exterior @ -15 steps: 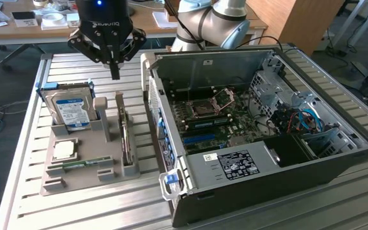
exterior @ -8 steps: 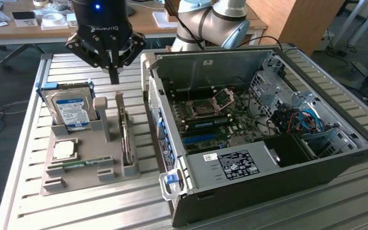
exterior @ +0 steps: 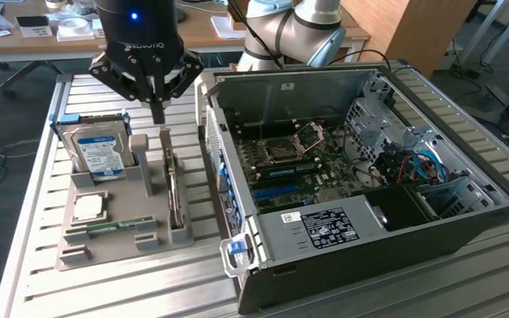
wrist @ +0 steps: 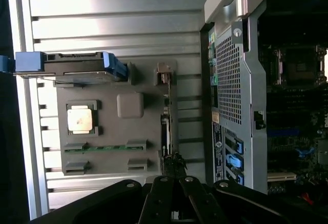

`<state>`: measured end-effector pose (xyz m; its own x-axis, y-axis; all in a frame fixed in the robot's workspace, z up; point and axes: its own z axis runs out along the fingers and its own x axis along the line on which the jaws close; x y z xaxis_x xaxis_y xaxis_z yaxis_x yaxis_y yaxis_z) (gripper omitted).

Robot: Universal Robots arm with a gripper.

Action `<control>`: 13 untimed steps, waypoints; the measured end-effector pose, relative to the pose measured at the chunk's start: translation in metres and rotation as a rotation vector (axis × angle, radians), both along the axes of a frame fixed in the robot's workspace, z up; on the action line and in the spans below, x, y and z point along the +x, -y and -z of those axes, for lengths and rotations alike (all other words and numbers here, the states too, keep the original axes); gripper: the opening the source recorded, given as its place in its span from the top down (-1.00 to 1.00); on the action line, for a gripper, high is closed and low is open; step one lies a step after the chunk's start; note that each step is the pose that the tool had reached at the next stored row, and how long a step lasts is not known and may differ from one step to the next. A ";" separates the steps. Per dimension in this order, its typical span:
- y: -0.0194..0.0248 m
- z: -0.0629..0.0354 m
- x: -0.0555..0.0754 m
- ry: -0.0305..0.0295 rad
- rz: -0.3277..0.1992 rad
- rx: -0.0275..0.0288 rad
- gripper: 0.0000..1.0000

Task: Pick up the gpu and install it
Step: 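Reach for the gpu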

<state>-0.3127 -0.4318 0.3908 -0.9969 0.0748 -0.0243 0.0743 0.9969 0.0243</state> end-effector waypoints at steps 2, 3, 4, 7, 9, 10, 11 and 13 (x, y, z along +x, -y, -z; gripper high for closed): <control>0.0006 0.0000 0.000 0.0000 0.000 -0.0001 0.79; 0.0006 0.0000 0.000 0.0000 0.001 -0.0001 0.79; 0.0006 0.0000 0.000 0.0001 0.001 -0.0001 0.79; 0.0028 0.0002 0.000 0.0000 0.000 -0.0001 0.79; 0.0043 0.0003 -0.001 0.0000 0.000 -0.0001 0.79; 0.0045 0.0004 -0.001 0.0000 0.000 -0.0001 0.79; 0.0044 0.0003 -0.001 0.0000 0.000 -0.0001 0.79; 0.0044 0.0004 -0.001 0.0000 0.000 -0.0001 0.79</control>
<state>-0.3140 -0.4363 0.3904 -0.9969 0.0753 -0.0244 0.0747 0.9969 0.0242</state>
